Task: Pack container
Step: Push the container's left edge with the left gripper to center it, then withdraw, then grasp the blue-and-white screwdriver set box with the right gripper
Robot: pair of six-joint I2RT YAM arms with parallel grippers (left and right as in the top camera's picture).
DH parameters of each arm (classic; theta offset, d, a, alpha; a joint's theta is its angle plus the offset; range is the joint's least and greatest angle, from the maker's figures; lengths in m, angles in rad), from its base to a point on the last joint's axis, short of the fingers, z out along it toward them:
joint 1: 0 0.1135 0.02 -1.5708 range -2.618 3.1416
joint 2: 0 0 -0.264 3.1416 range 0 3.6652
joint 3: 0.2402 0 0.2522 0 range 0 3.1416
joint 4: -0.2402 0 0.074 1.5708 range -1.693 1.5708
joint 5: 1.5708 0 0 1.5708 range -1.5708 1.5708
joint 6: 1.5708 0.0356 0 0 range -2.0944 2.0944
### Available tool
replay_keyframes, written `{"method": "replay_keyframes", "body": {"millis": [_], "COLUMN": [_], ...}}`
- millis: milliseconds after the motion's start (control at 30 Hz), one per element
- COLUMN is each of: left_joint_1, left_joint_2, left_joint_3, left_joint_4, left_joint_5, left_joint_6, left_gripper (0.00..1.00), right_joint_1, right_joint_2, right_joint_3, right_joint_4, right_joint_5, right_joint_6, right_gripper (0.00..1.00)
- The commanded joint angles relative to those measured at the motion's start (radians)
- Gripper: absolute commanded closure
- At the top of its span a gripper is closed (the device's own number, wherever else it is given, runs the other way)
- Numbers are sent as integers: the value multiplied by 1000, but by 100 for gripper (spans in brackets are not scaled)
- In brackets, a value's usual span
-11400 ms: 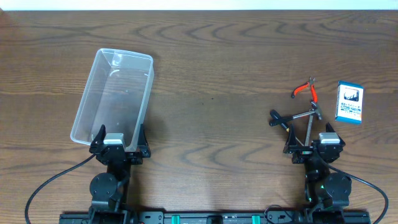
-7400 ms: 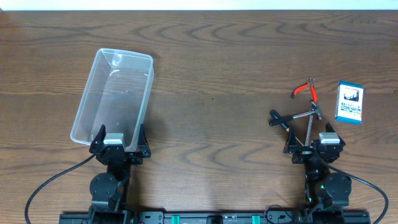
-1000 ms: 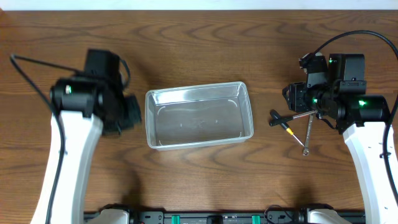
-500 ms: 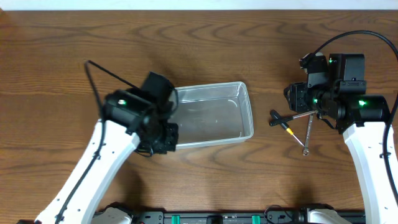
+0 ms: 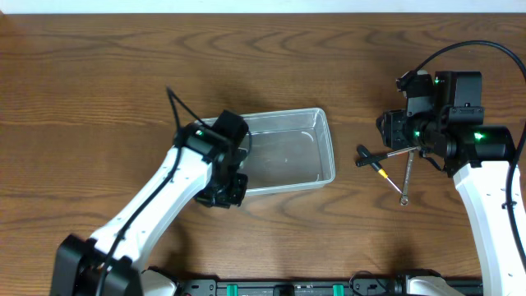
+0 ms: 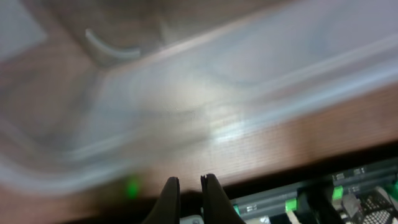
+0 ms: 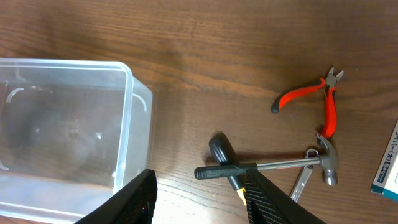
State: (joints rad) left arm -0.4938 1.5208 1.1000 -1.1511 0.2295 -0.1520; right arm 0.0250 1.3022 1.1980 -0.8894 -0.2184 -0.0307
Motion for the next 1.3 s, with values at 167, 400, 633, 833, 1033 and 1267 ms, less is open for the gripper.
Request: {"method": "replay_keyframes", "body": {"millis": [167,400,633,833,1033,1267], "left_joint_1": [0,0,0,59,278,509], "left_joint_2": [116,89,-53,-214,-324,-299], "left_joint_3": [-4,40,210,264,264,264], "left_joint_4": [104,74,-177,-183,-94,39], "left_joint_5": [-18,-72,-210,-328,-328,-311], "left_joint_6": [28,28,24,-55,-159,-149], "left_gripper": [94,94,58,2,2,2], "right_joint_1": [8,8,8,-4,-171,-392], "right_joint_2": [-4,-4,-4,-4,61,273], "right_joint_3": [18,18,18,28,203,431], "right_joint_4": [-4,-4,-9,-50,-141,-216], "right_joint_5": [13,13,14,299,416,409], "right_joint_6": [-12,-12,-19,93,187,185], "right_gripper": [51,50,48,28,1,1]}}
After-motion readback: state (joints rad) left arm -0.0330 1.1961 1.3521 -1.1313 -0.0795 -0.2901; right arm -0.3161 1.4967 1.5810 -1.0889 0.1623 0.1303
